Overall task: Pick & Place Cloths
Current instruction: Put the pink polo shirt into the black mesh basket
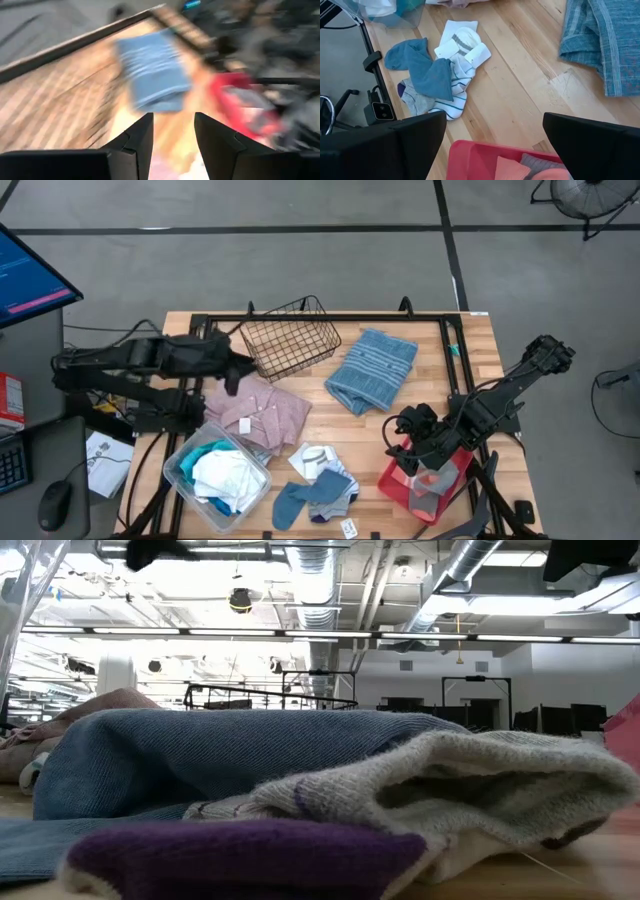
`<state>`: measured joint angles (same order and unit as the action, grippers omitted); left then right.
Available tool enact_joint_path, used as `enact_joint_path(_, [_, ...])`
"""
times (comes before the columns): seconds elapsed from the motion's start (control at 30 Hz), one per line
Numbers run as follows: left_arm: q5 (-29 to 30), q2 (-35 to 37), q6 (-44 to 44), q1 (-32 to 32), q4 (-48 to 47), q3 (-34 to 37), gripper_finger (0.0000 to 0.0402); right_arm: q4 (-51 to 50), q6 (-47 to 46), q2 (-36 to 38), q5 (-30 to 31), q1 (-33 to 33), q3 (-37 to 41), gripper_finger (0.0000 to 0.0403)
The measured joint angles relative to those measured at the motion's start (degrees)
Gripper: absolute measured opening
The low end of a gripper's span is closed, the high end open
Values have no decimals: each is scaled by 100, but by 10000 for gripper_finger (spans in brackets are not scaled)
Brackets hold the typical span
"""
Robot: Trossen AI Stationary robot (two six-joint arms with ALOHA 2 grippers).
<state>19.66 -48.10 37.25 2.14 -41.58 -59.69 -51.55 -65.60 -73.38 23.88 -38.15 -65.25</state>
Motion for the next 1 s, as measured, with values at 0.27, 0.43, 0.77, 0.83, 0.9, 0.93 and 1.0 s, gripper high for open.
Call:
enact_joint_path(0.27, [301,-80,936,-592,-2055,-113,127,0,2,0,10,0,0,328])
enact_joint_path(0.43, [311,-275,1076,-913,-2671,-49,124,0,2,0,28,0,0,328])
enact_joint_path(0.77, [-233,-428,1233,-1011,-2701,948,169,84,2,-2,42,0,0,328])
enact_joint_path(0.83, [-507,-428,1143,-1011,-2685,1150,191,81,4,-2,42,0,0,328])
enact_joint_path(0.9, [-698,-428,1122,-1011,-2613,1358,220,79,17,-2,44,0,0,328])
enact_joint_path(0.93, [-756,-430,1118,-1011,-2523,1466,235,79,17,-2,45,0,0,328])
enact_joint_path(1.0, [-795,-446,1136,-1011,-2338,1667,266,78,20,-2,46,0,0,328])
